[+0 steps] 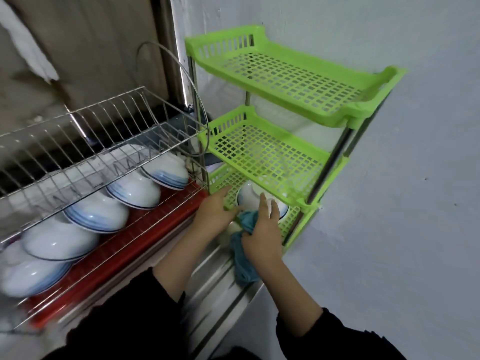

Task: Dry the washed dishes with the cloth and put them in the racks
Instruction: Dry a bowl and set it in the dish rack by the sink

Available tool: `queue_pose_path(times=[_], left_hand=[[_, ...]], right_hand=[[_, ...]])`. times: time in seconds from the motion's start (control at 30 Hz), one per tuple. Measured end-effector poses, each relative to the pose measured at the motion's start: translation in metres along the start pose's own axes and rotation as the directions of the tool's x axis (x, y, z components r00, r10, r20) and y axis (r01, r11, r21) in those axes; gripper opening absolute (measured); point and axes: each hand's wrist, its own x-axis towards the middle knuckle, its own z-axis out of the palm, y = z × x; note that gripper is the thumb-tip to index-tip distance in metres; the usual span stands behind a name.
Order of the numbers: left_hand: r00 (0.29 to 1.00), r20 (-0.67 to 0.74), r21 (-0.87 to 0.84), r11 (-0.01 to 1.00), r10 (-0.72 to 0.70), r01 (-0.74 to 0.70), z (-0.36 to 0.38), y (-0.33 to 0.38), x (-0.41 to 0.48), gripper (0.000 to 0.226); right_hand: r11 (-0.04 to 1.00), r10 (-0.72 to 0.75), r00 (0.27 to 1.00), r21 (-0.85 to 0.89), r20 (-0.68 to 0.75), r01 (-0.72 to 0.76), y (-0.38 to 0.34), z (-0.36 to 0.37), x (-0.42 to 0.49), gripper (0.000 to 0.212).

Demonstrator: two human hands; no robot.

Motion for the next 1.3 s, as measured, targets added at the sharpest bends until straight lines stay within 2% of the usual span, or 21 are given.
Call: queue_pose_path(times=[0.13, 0.2, 0.37, 0.53, 0.7, 0.9, 1.3], left_hand=[[0.995, -0.1, 0.085, 0.996, 0.024, -0.016, -0.032, -0.009, -0.057, 0.06], [0.981, -0.182, 0.195, 0.98, 0.071, -0.035, -0.048, -0.014, -0.097, 0.063], [0.959, -0.283, 0.336, 0.935, -0.018, 0.117, -0.076, -0.02, -0.198, 0.046], [0.903, -0.426, 0.352, 0.912, -0.045, 0.212, -0.096, -0.024, -0.288, 0.04], [0.809, -0.574, 0.275, 0.901, -0.126, 0.336, -0.116, -0.029, -0.373, 0.035], [0.664, -0.705, 0.183, 0.839, -0.251, 0.512, -0.146, -0.056, -0.472, 0.034], [0.413, -0.843, 0.056, 0.707, -0.345, 0.705, -0.229, -0.146, -0.628, 0.034]], right_hand=[[0.993, -0.109, 0.994, 0.043, -0.012, 0.109, 0.0, -0.009, -0.031, 0.086], [0.98, -0.186, 0.982, 0.059, -0.027, 0.188, 0.001, -0.014, -0.051, 0.081], [0.94, -0.339, 0.941, 0.039, 0.011, 0.338, -0.006, -0.022, -0.108, 0.068], [0.874, -0.484, 0.869, 0.097, 0.1, 0.476, -0.021, -0.016, -0.17, 0.064], [0.799, -0.602, 0.78, 0.15, 0.172, 0.583, -0.041, 0.004, -0.225, 0.058], [0.665, -0.746, 0.614, 0.234, 0.257, 0.71, -0.079, 0.048, -0.29, 0.055], [0.501, -0.826, 0.343, 0.302, 0.447, 0.811, -0.183, 0.174, -0.427, 0.057]])
